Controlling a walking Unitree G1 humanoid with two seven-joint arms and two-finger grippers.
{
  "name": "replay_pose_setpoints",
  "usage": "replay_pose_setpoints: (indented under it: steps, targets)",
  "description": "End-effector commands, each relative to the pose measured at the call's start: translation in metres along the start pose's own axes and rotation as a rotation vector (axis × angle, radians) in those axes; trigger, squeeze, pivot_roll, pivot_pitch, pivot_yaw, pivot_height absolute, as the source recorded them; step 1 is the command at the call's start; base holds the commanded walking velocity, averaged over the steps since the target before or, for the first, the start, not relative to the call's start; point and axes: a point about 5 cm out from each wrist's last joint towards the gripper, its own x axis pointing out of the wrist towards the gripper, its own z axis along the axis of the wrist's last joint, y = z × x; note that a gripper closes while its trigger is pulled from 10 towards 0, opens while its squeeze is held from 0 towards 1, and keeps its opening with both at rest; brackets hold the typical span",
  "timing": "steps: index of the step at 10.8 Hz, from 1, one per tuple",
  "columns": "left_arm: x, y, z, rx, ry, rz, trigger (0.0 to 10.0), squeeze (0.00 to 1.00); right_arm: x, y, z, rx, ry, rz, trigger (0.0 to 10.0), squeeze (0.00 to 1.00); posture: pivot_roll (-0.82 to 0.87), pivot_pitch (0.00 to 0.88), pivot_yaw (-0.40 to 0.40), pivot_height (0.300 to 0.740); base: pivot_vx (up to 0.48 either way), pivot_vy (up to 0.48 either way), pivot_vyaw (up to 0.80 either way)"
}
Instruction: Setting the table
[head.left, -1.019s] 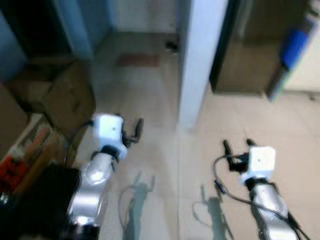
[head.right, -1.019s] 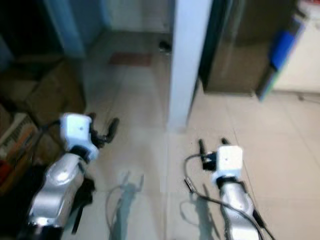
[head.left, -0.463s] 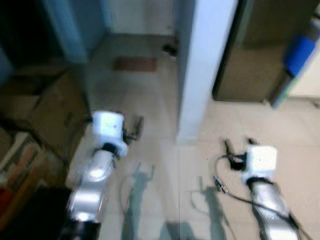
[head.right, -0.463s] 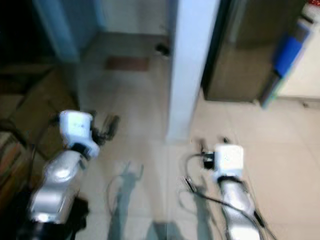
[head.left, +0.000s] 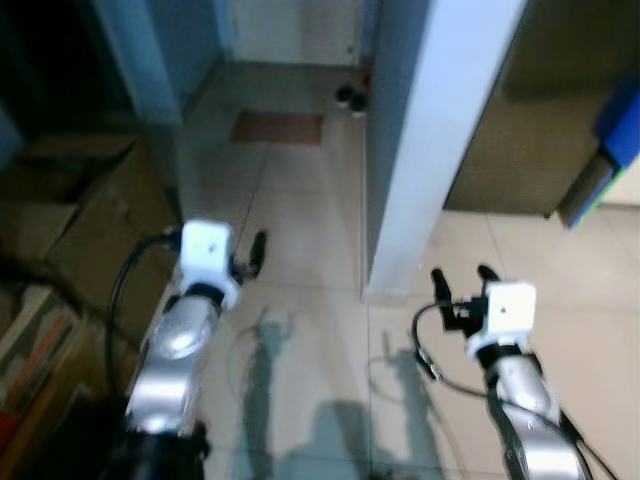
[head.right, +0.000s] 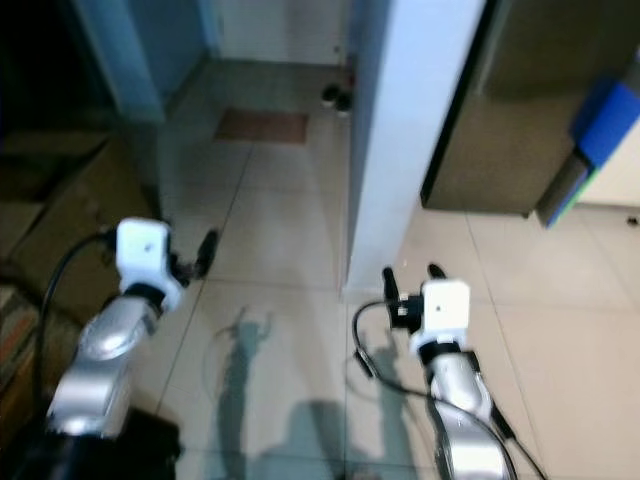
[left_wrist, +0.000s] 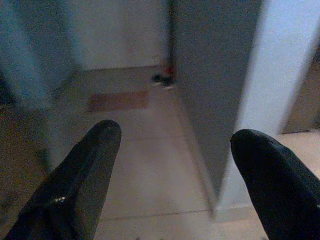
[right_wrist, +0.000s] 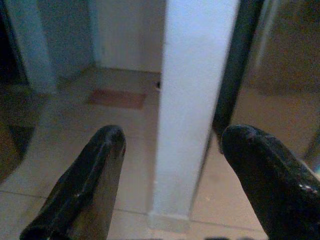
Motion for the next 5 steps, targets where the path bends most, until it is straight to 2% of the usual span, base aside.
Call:
replay_pose_setpoints:
  steps: [1, 2, 3, 4, 5]
  targets:
    - [-0.0005, 0.0047, -0.0024, 0.016, 0.016, 0.003, 10.0, 0.00, 0.0046, 0.0000, 0.0034, -0.014, -0.009, -0.017, 10.0, 0.00, 0.01, 0.015, 0.013, 0.740, 0.000, 0.000, 0.00]
    - [0.0003, 0.0040, -0.0021, 0.016, 0.015, -0.006, 10.0, 0.00, 0.0062, 0.0016, 0.0034, -0.034, -0.005, -0.011, 10.0, 0.00, 0.01, 0.013, 0.012, 0.740, 0.000, 0.000, 0.00]
    - [-0.0012, 0.0030, -0.0033, 0.017, 0.018, -0.013, 10.0, 0.00, 0.0060, 0.0077, -0.0011, -0.029, 0.032, 0.032, 10.0, 0.00, 0.01, 0.011, 0.011, 0.740, 0.000, 0.000, -0.78]
    - [-0.0020, 0.0026, -0.0032, 0.023, 0.015, -0.016, 10.0, 0.00, 0.0053, 0.0072, -0.0019, 0.001, 0.037, 0.024, 10.0, 0.00, 0.02, 0.017, 0.007, 0.740, 0.000, 0.000, -0.77]
    - [-0.0043, 0.0009, -0.0015, 0.033, -0.003, -0.027, 10.0, 0.00, 0.0027, 0.0069, -0.0013, -0.013, 0.032, 0.036, 10.0, 0.00, 0.02, 0.035, -0.002, 0.740, 0.000, 0.000, -0.74]
